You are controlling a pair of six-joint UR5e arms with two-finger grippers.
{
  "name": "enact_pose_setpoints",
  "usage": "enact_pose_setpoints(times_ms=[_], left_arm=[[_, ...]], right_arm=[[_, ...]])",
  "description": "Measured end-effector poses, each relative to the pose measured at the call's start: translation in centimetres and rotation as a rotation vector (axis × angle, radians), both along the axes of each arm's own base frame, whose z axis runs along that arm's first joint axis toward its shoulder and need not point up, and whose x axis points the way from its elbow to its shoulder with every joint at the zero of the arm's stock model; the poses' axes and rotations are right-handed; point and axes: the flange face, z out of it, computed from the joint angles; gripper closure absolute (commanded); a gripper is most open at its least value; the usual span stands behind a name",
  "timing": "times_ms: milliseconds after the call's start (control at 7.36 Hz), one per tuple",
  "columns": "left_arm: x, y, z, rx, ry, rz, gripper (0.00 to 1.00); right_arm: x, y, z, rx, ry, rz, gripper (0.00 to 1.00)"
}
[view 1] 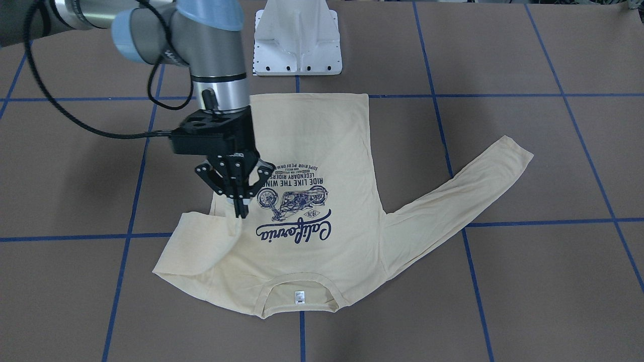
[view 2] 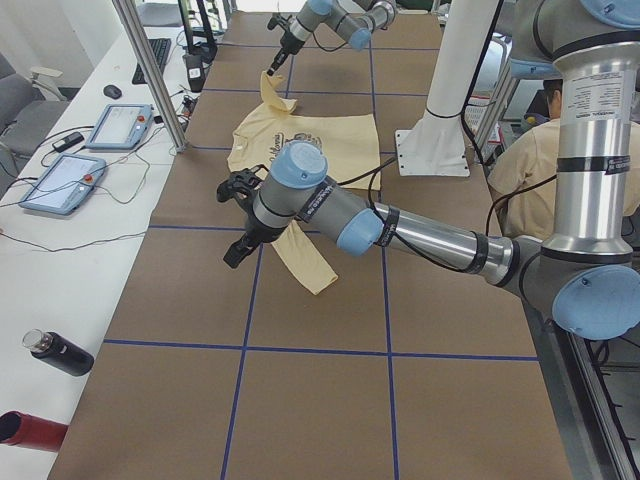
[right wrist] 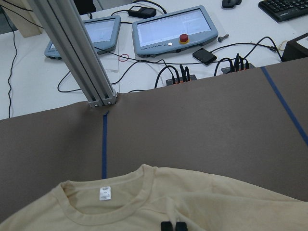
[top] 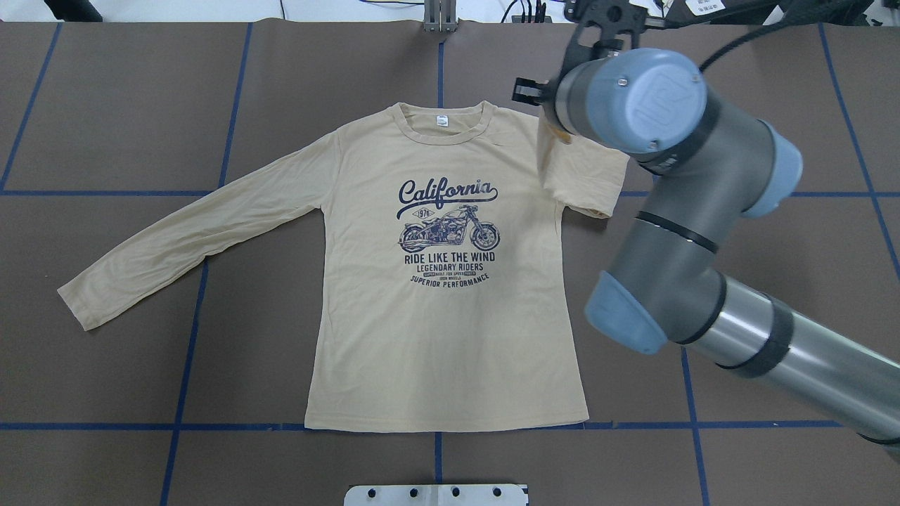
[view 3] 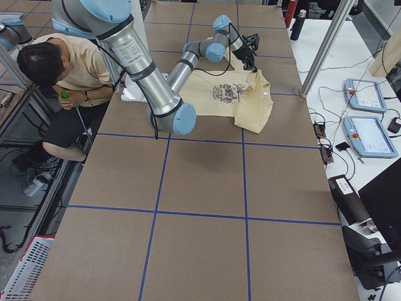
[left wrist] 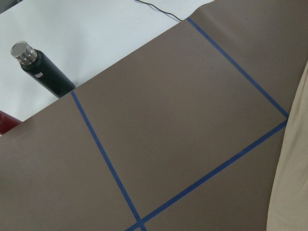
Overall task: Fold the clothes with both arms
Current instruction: 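Carry the sleeve with the right gripper across the shirt toward the collar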
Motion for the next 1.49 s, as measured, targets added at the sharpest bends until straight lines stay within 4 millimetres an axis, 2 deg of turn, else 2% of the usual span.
enact_pose_setpoints(times_ms=[136, 272, 407, 679, 815, 951, 1222, 1494], left_arm=[[0.0, 0.0, 0.0, -0.001, 0.000, -0.001, 0.00], [0.0, 0.0, 0.0, -0.002, 0.001, -0.001, 0.00], [0.0, 0.0, 0.1, -0.002, 0.001, -0.001, 0.00], [0.0, 0.0, 0.1, -0.003, 0.001, -0.001, 0.00], [0.0, 0.0, 0.1, -0.003, 0.001, -0.001, 0.00], [0.0, 0.0, 0.1, -0.003, 0.001, -0.002, 0.00], [0.0, 0.0, 0.1, -0.003, 0.001, -0.002, 0.00], [0.0, 0.0, 0.2, -0.005, 0.001, -0.002, 0.00]], right_arm=[[-4.4, -1.1, -3.2, -0.018, 0.015, 0.011, 1.00], [-8.3, -1.2, -5.4, -0.030, 0.034, 0.014, 1.00], [-11.5, -0.4, -6.5, -0.033, 0.060, 0.014, 1.00], [-16.7, 0.8, -7.8, -0.051, 0.107, 0.006, 1.00], [-18.6, 1.3, -8.8, -0.064, 0.115, 0.002, 0.09], [-19.8, 1.4, -9.7, -0.074, 0.112, 0.003, 0.01], [-21.3, 1.8, -11.9, -0.100, 0.082, -0.002, 0.01], [-21.2, 2.3, -14.6, -0.119, 0.041, -0.036, 0.01]])
